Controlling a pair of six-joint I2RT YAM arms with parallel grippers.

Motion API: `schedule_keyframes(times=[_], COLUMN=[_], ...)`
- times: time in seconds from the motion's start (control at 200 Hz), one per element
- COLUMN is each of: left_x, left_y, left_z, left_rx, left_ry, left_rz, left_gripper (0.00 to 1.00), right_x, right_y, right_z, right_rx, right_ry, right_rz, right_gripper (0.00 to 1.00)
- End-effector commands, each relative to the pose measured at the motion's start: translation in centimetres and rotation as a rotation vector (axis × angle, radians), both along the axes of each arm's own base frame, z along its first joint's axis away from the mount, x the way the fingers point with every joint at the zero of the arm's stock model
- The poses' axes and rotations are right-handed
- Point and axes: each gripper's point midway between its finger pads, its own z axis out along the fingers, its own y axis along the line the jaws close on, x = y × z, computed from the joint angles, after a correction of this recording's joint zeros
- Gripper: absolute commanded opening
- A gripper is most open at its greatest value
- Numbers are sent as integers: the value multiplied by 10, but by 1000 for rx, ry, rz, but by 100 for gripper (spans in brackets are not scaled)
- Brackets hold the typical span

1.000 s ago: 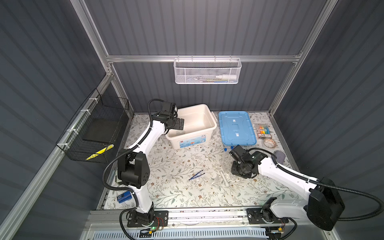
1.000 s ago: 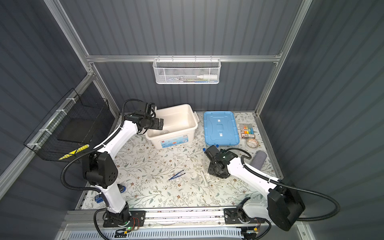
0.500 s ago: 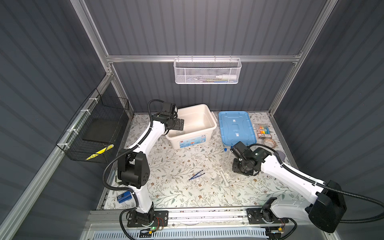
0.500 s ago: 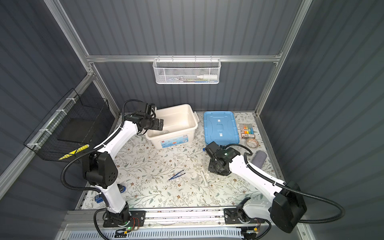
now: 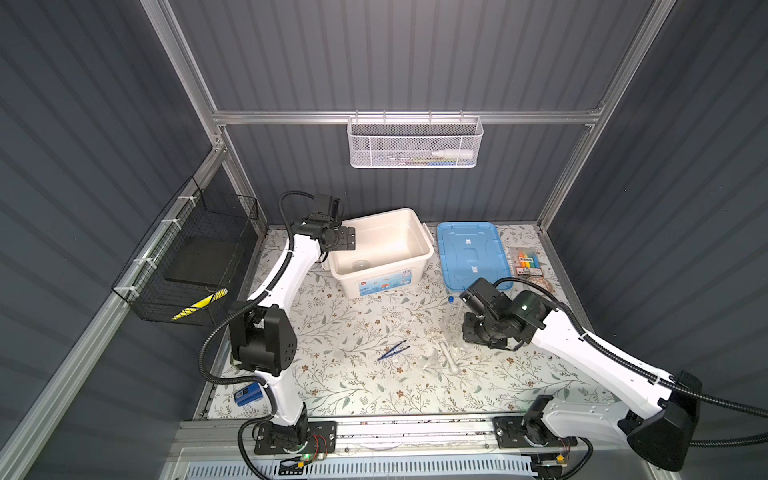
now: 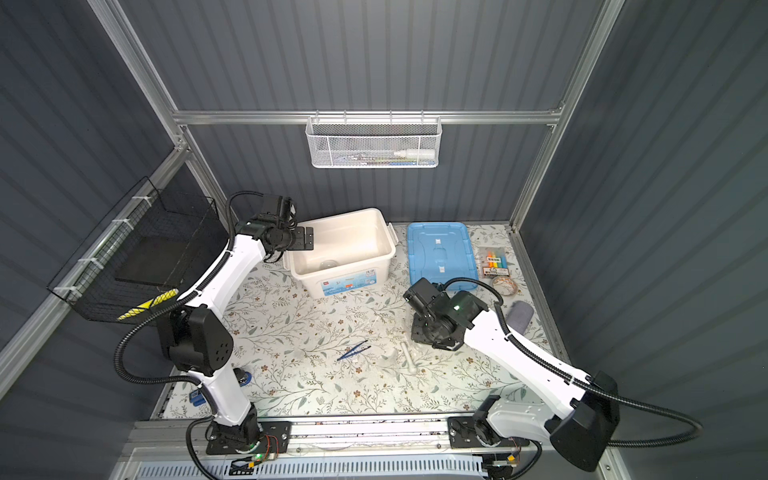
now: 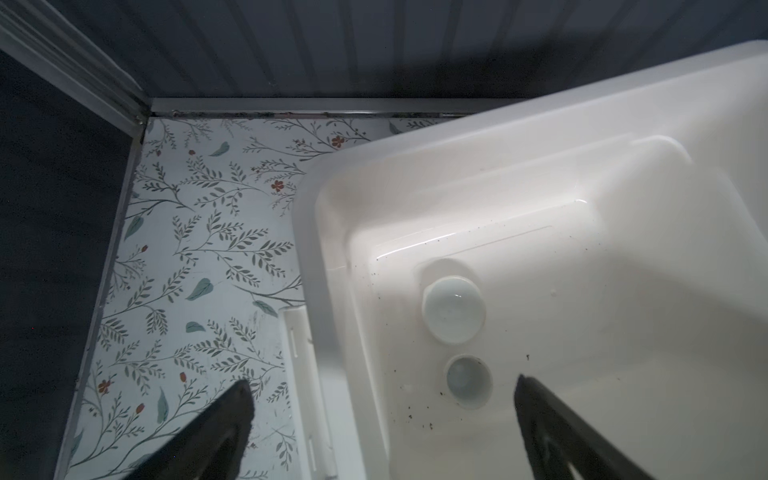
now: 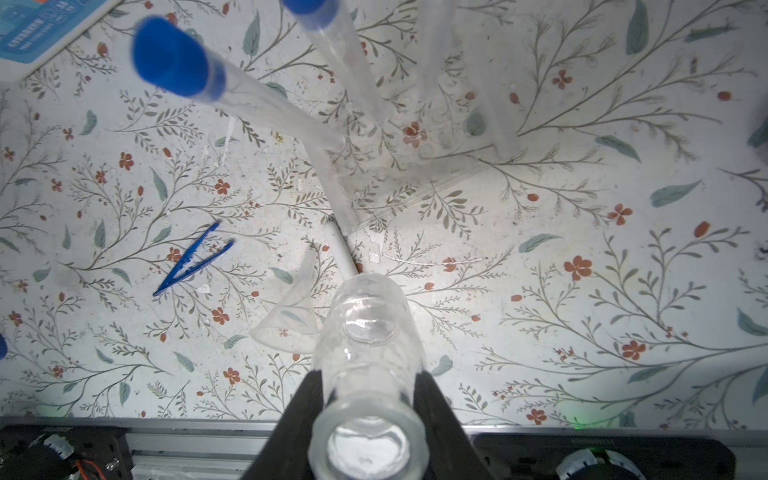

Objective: Organize the chemistry lab equipment
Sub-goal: 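Lift the glass bottle with the right gripper and carry it toward the white bin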

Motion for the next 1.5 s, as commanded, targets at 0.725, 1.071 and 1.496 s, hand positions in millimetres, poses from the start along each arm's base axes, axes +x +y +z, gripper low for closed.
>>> schedule_keyframes(times=[0.725,1.071,1.496], left_x=[-11,-18,-29], left_y=[11,8,0], left_z=[-20,-27,-36], left_rx=[-102,-107,-127], left_ry=[125,144,190], left_rz=[-56,-81,-130], left_gripper=[84,79,66], right_x=[105,164,222], right_y=[110,117,121], right_z=[109,132,126], right_rx=[135,134,140], right_ry=[-258,-324,-384], right_rz=[215,253,259], right_gripper=[32,31,31])
